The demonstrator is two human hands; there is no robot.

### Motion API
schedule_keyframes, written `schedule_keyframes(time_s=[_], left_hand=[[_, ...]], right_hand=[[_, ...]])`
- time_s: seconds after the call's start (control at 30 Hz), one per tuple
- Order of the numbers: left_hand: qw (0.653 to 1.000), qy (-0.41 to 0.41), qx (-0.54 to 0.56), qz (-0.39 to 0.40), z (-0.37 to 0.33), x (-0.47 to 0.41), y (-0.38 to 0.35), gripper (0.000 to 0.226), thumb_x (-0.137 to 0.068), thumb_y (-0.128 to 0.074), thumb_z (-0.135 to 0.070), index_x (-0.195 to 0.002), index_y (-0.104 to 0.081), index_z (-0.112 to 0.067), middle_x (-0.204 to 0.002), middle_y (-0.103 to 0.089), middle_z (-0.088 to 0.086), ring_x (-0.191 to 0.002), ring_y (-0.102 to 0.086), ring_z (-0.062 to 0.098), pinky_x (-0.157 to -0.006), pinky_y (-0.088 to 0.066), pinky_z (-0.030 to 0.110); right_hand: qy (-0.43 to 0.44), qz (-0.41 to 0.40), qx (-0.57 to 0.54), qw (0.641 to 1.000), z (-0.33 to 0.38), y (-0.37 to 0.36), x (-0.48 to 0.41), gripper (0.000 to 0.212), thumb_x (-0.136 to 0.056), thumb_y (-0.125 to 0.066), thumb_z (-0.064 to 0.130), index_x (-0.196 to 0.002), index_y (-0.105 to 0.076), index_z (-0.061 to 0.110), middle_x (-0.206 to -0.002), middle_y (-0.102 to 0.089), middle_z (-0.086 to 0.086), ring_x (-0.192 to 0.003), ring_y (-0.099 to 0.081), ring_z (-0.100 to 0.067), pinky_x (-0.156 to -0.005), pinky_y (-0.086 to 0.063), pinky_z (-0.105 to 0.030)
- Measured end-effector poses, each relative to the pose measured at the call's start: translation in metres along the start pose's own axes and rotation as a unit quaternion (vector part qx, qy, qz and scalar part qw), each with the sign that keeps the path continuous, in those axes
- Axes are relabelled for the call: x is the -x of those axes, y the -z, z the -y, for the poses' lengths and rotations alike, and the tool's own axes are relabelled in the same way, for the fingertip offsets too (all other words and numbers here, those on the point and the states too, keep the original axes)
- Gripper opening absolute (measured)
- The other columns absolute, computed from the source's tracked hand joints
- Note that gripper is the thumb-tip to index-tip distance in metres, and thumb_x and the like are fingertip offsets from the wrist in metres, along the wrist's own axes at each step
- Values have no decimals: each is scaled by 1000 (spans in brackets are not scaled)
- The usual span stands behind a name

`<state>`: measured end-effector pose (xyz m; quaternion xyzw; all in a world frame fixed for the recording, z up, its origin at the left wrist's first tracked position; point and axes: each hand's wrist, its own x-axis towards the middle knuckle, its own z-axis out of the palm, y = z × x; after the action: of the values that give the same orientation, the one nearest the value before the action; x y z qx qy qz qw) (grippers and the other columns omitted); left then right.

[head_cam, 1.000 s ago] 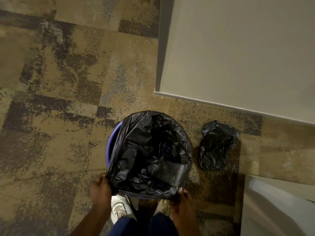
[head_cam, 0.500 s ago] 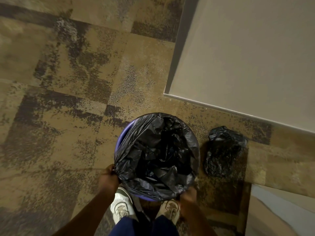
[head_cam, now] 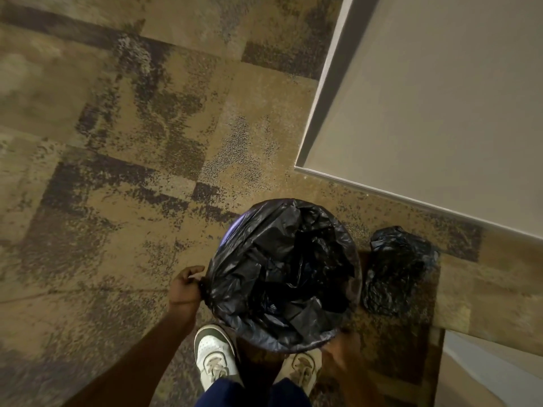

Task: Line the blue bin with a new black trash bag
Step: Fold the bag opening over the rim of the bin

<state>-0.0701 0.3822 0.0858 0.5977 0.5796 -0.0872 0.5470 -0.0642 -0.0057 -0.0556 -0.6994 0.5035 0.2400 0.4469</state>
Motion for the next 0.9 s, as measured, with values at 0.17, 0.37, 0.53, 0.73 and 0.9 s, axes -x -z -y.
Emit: schedule_keyframes(time_s=[0.17, 0.37, 0.53, 0.73, 0.9], left_hand=[[948, -246, -203, -11, -40, 7, -6, 38, -95, -44, -37, -119, -53, -9, -100, -62, 7, -82, -59, 22, -69, -45, 29], [932, -232, -276, 44, -70, 0, -21, 48, -70, -82, -35, -106, -59, -15, -85, -61, 1, -76, -57, 18, -55, -34, 23], [891, -313, -328, 7, -72, -2, -17, 16, -86, -66, -24, -96, -71, -13, -88, -72, 7, -77, -66, 25, -63, -51, 31], [901, -292, -321, -7, -79, -12, -11, 17, -92, -57, -22, -91, -71, -14, -81, -72, 8, -71, -66, 27, -58, -50, 32], [958, -177, -222, 40, -80, -27, -11, 15, -91, -60, -19, -84, -68, -8, -73, -66, 1, -68, -61, 19, -56, -41, 26]], right_hand=[[113, -174, 75, 975, 150, 11, 134, 35, -90, -56, 28, -118, -49, 8, -104, -58, -12, -93, -58, -29, -82, -49, -47], [534, -13, 245, 809, 238, -60, 180, 24, -90, -53, 10, -112, -62, 11, -108, -68, -14, -97, -62, -24, -86, -52, -41], [654, 171, 495, 546, 281, -153, 190, 48, -76, -72, 30, -121, -58, 20, -125, -58, -11, -119, -44, -29, -98, -34, -45], [606, 249, 575, 490, 299, -197, 190, 20, -74, -75, 24, -92, -68, 17, -91, -71, -5, -92, -60, -25, -88, -43, -41], [523, 276, 481, 647, 302, -210, 192, 8, -78, -73, 18, -72, -73, 14, -78, -75, -1, -70, -67, -14, -72, -58, -39]])
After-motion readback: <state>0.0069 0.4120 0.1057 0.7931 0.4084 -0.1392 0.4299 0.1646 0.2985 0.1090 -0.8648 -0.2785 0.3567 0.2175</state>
